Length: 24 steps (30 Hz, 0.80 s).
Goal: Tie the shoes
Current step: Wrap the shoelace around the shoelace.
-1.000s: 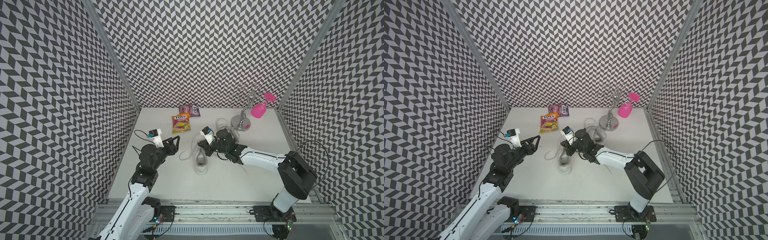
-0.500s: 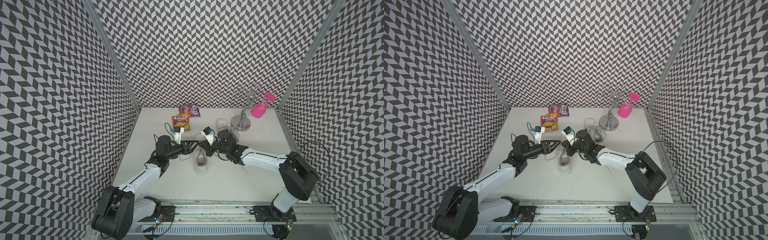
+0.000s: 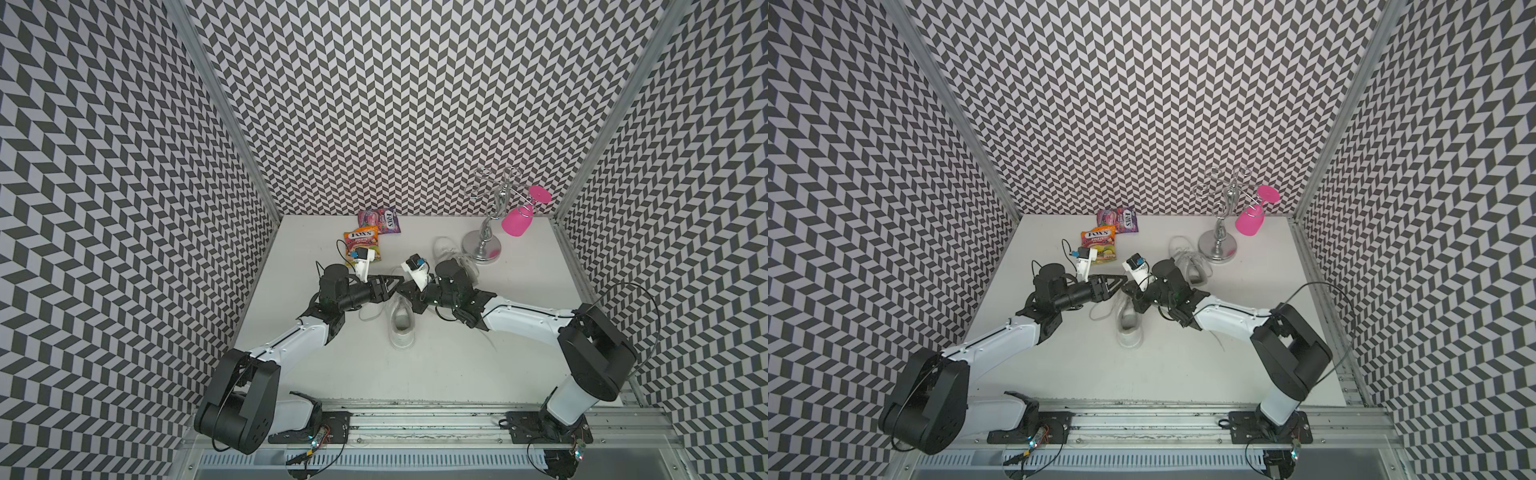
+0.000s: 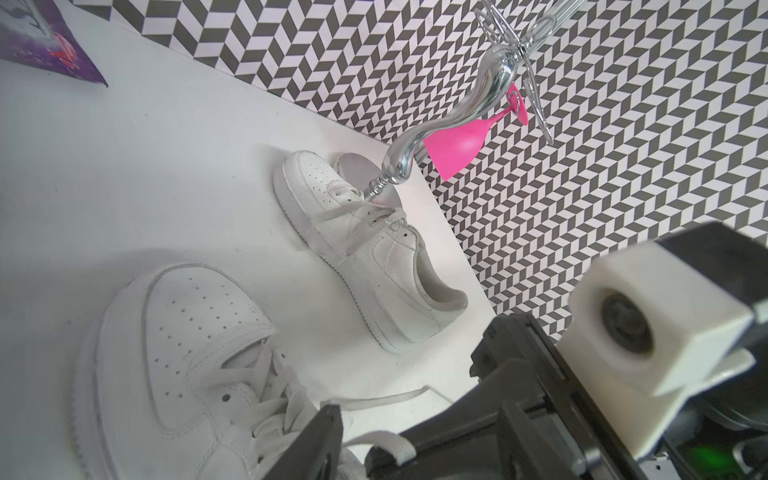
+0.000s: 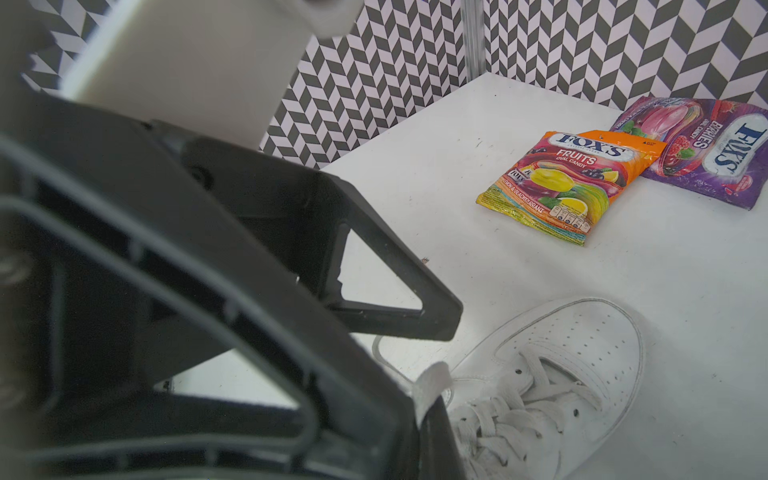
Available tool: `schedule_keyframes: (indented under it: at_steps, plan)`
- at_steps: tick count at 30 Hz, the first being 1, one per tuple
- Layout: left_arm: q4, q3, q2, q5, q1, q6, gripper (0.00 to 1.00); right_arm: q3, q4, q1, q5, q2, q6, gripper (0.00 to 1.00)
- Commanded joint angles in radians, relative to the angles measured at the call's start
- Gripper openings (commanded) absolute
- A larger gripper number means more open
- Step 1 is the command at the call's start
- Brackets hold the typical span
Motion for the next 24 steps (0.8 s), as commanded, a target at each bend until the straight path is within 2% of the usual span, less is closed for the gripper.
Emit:
schedule_keyframes:
  at_steps: [1,6,9,17,22,24]
  plan:
    - [0.01,0.03,0.035,0.005,-0.003,0.037,0.63,-0.009,0.052,-0.001,-0.008,-0.031,-0.001,0.0]
    - [0.046,0.027,0.085,0.043,-0.006,0.022,0.6,-0.011,0.061,-0.001,-0.006,-0.032,0.006,0.0]
    - [0.052,0.028,0.096,0.052,-0.015,0.021,0.55,-0.01,0.059,-0.001,-0.002,-0.028,0.01,0.0]
    - [0.061,0.028,0.093,0.069,-0.02,0.019,0.27,-0.002,0.048,-0.001,0.023,-0.025,0.02,0.01]
    - [0.059,0.035,0.087,0.07,-0.02,0.032,0.12,0.004,0.004,-0.001,0.05,-0.046,0.018,0.11]
    - [0.053,0.039,0.082,0.07,-0.02,0.043,0.09,0.007,-0.044,-0.002,0.079,-0.067,0.021,0.21]
